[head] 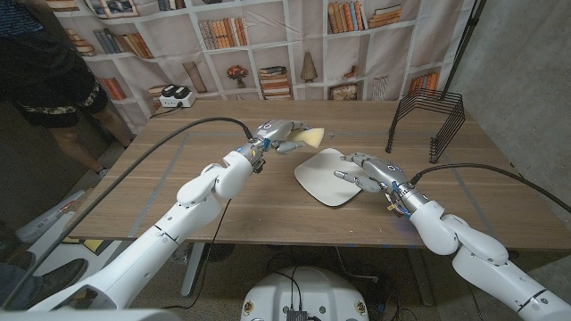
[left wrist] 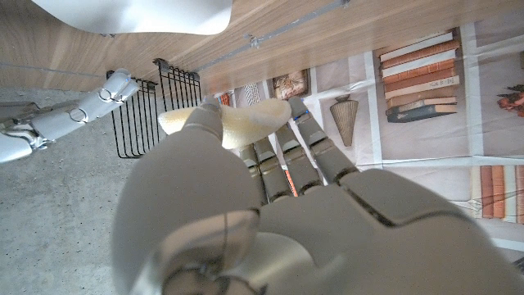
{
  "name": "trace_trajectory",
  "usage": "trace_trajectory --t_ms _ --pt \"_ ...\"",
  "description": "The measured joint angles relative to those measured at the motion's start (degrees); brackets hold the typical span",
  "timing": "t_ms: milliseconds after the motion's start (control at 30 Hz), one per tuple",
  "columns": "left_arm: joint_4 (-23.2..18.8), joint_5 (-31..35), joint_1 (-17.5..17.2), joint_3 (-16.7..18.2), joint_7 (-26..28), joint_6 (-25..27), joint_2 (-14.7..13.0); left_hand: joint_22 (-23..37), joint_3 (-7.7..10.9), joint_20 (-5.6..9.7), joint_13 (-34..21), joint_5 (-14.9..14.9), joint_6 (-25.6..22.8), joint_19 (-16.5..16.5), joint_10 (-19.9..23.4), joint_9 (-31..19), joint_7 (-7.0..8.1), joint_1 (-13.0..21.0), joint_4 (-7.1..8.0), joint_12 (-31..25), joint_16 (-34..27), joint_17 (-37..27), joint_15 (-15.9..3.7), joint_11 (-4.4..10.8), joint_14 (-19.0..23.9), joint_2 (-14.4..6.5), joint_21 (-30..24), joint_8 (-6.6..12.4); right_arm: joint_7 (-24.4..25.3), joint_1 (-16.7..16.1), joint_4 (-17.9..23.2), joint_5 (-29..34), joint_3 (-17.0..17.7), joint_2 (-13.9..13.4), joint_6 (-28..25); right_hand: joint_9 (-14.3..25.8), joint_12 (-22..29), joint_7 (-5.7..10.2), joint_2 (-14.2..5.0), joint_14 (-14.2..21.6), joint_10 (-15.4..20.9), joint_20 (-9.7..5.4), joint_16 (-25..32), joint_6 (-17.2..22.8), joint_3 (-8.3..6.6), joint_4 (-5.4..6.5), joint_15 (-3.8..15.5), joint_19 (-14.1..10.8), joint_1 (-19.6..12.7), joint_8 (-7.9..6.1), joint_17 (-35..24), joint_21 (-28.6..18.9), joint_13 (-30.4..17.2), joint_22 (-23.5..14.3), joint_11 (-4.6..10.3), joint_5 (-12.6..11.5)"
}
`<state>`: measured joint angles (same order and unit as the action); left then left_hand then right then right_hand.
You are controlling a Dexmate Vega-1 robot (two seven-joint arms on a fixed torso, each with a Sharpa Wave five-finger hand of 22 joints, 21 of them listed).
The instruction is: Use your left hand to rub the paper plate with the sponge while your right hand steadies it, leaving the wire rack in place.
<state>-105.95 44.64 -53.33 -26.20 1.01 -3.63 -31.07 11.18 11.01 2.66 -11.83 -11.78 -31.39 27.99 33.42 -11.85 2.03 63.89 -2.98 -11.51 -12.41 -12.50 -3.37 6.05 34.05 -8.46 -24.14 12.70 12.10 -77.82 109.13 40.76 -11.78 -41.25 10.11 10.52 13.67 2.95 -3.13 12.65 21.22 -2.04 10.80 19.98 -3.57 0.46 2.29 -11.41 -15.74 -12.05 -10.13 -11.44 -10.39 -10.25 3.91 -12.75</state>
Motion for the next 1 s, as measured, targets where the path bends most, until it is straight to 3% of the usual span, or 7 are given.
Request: trace_trajectory --t_ms 1000 --pt "0.5 3.2 1.6 -3.3 -5.8 1.6 -0.5 0.0 0.35 -0.72 0.0 0.0 0.2 -3.6 -0.2 0.0 0.21 0.0 -0.04 0.0 0.4 0.0 0.31 0.63 -1.7 0.0 1.1 0.0 0.2 0.7 -0.9 -0.6 -0.4 -0.4 -1.3 0.0 -0.4 0.1 0.0 0.0 0.0 0.0 0.0 0.5 0.0 0.0 -0.02 0.0 0.0 0.0 0.0 0.0 0.0 0.0 -0.01 0.0"
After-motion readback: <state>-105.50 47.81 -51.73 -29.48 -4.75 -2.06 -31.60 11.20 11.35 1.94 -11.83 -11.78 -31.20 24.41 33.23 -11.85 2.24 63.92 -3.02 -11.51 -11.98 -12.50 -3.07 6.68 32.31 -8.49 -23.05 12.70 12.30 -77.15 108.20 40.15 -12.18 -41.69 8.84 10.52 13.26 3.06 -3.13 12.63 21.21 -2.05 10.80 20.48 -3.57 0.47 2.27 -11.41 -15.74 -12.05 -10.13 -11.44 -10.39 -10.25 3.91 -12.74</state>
